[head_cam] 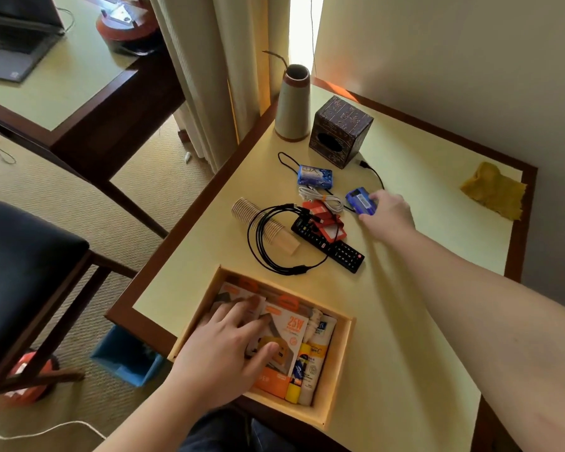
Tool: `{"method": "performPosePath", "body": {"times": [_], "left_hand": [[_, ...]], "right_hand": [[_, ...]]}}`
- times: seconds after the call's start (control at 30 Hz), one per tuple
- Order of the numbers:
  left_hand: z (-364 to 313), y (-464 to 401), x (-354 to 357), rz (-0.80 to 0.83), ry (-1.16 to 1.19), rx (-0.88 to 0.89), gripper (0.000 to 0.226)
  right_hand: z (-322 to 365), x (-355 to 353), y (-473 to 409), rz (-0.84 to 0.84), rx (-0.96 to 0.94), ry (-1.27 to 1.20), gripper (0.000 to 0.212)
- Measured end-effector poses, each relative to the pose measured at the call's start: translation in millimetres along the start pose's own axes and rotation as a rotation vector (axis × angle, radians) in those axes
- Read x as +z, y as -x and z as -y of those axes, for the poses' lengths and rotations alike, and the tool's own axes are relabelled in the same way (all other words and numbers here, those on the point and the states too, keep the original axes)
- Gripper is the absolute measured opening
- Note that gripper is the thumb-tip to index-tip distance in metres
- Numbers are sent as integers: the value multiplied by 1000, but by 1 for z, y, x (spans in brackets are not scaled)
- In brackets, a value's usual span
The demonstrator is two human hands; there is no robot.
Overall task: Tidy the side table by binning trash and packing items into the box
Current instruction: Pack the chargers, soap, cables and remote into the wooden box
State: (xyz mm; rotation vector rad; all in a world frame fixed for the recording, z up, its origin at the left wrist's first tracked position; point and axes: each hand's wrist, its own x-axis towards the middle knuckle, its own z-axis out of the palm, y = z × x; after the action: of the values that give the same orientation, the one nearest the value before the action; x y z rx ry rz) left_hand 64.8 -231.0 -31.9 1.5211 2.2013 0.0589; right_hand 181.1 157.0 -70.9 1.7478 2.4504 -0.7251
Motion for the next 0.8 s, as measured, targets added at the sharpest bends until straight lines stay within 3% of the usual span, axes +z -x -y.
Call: {"method": "performPosePath", "body": {"times": [0.1, 0.2, 0.3, 0.43, 0.53, 0.7, 0.8], "left_hand": [[1, 0, 1, 0, -9, 11, 61], [2, 0, 0, -5, 9, 14, 61], [1, 0, -2, -6, 40, 12, 63], [1, -1, -7, 11, 81, 18, 64], [2, -1, -8, 31, 82, 32, 63], [8, -2, -10, 31, 139, 95, 54], [23, -1, -17, -118, 106, 244, 43]], "right_hand": [[-3, -5, 18, 1, 211, -287, 51], [-2, -20, 58, 17, 402, -964, 28], [0, -37, 125, 172, 415, -1426, 32], [1, -47, 217, 368, 395, -1752, 43], [15, -45, 266, 352, 376, -1639, 36], [50, -23, 312, 174, 287, -824, 27], [70, 4, 325, 45, 235, -444, 29]]}}
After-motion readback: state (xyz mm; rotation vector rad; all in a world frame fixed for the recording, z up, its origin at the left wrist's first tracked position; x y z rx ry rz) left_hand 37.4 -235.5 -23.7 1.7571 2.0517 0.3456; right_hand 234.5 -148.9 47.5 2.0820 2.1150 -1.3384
